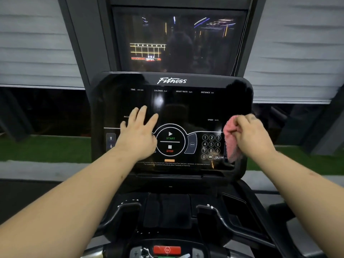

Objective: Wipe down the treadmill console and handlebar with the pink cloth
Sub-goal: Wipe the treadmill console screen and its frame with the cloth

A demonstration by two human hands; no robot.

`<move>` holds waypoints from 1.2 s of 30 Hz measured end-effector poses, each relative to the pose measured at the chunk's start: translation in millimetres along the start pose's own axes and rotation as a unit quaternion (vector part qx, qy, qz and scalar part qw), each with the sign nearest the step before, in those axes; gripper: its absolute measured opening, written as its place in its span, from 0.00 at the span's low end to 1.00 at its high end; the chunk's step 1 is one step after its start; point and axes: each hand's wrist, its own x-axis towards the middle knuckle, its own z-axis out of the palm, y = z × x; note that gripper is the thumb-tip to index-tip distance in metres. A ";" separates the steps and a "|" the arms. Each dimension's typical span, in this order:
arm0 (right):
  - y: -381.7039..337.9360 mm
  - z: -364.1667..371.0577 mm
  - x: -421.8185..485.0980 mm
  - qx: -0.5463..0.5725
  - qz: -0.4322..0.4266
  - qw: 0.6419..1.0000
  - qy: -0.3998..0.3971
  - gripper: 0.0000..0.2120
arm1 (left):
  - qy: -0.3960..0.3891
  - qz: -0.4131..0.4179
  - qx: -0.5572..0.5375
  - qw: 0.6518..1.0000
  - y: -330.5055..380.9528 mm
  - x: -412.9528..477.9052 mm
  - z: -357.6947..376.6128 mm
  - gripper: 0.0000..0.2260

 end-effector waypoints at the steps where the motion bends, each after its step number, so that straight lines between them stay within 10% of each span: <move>1: 1.2 4.3 -11.8 -0.002 -0.002 1.000 -0.009 0.12 | -0.005 0.002 -0.001 1.000 0.5 0.1 0.7 0.32; 13: -47.1 5.5 -104.3 0.090 -0.042 0.977 -0.186 0.12 | 0.008 0.052 -0.020 0.998 8.4 -36.7 12.9 0.27; 21: -120.0 41.8 -161.0 0.081 -0.025 0.914 -0.396 0.12 | -0.040 0.077 -0.015 0.996 0.7 -103.5 49.5 0.22; 27: -150.4 95.5 -156.9 -0.001 -0.026 0.879 -0.477 0.27 | -0.086 0.058 0.002 0.995 -17.0 -120.6 66.4 0.24; 36: -192.5 132.6 -137.9 0.011 -0.142 0.821 -0.553 0.22 | -0.096 0.073 -0.004 0.993 -27.0 -126.9 76.8 0.26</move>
